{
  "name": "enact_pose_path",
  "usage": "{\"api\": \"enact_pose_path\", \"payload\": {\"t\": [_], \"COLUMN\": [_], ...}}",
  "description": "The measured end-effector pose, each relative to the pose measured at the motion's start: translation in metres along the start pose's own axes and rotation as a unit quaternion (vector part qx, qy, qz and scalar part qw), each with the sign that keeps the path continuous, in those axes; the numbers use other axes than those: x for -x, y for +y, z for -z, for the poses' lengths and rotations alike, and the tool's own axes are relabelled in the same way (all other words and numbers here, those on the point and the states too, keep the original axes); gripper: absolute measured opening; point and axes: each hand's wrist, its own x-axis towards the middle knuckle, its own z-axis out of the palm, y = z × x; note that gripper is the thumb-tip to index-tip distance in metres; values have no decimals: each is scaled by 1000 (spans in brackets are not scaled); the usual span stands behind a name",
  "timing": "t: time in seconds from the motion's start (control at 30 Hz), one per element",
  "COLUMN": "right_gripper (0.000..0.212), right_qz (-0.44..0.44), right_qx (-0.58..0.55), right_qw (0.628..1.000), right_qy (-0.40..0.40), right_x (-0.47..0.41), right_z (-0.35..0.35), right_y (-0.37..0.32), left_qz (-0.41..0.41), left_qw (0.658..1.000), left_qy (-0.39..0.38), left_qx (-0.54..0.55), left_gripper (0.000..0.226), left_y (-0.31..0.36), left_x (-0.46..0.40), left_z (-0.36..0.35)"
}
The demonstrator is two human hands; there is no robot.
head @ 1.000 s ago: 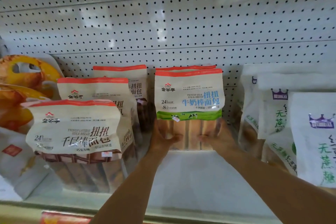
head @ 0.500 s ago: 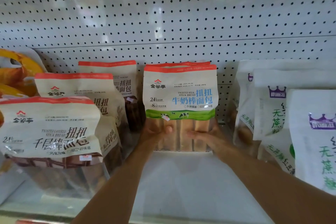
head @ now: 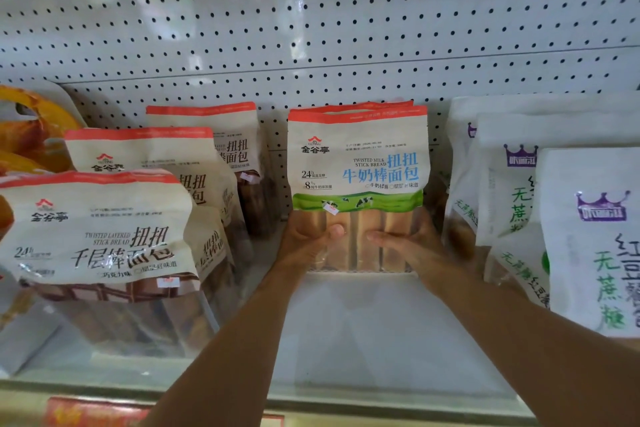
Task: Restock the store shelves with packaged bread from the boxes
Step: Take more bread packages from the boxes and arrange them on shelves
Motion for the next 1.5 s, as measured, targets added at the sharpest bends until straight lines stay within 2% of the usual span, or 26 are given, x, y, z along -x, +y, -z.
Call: {"api": "enact_pose_path", "payload": {"t": [0.07, 0.17, 0.27, 0.3, 0.37, 0.43, 0.47, 0.5, 0.53, 0.6, 0.67, 0.73, 0.8, 0.93, 1.0, 1.07, 1.17, 1.23, 1.3, 1.37, 1.43, 1.5], "right_gripper": [104, 121, 133, 129, 97, 66, 57, 53, 51, 55, 55, 43, 52, 54, 55, 58, 70, 79, 99, 118, 134, 146], "right_qz": [-8, -29, -75, -107, -168, -176, -172, -170, -175, -176, -167, -139, -120, -139, -155, -161, -155, -146, -140, -127, -114, -113], "right_qx": [4, 24, 71, 111, 177, 232, 245, 242, 237, 224, 217, 208, 192, 111, 112, 134, 149, 149, 160, 153, 140, 136], "right_qw": [1000, 997, 989, 983, 968, 956, 953, 954, 954, 956, 959, 966, 972, 979, 979, 977, 976, 974, 969, 970, 973, 973], "right_qy": [28, 71, 109, 103, 65, 37, 44, 51, 56, 64, 72, 60, 64, 99, 73, 33, -31, -90, -128, -143, -144, -147], "right_x": [1, 4, 4, 4, 7, 19, 24, 31, 39, 50, 62, 75, 88, 122, 135, 150, 172, 185, 189, 188, 184, 176], "right_z": [-1, -7, -15, -17, -22, -30, -34, -39, -44, -53, -58, -66, -70, -93, -103, -114, -132, -144, -157, -170, -181, -191], "right_y": [3, 8, 11, 9, 3, -14, -24, -35, -46, -61, -75, -89, -100, -117, -114, -111, -103, -96, -84, -73, -64, -56], "left_qz": [-2, 42, 84, 106, 140, 153, 155, 163, 173, 185, 185, 171, 167, 121, 85, 31, -25, -48, -66, -51, 3, 73], "left_qw": [1000, 997, 986, 979, 967, 960, 958, 959, 960, 964, 966, 971, 975, 986, 993, 996, 996, 987, 966, 943, 945, 964], "left_qy": [-2, 61, 140, 168, 210, 229, 233, 224, 210, 177, 155, 135, 110, 20, -23, -34, 45, 116, 194, 258, 254, 180], "left_qx": [-11, -30, -38, -43, -38, -57, -67, -67, -63, -76, -95, -96, -99, -108, -82, -77, -71, -100, -160, -205, -204, -180], "left_gripper": [47, 51, 89, 94, 94, 108, 116, 114, 101, 62, 54, 40, 25, 26, 17, 13, 31, 33, 36, 56, 89, 128], "left_y": [5, 2, 10, 15, 28, 35, 39, 44, 54, 66, 70, 78, 90, 116, 130, 144, 153, 150, 141, 130, 116, 100], "left_x": [2, 6, 18, 23, 32, 37, 38, 40, 46, 58, 67, 76, 86, 126, 151, 176, 201, 208, 209, 204, 191, 176], "left_z": [-2, -6, -16, -20, -28, -32, -32, -31, -30, -24, -16, -5, 4, 37, 61, 91, 145, 179, 209, 234, 258, 278]}}
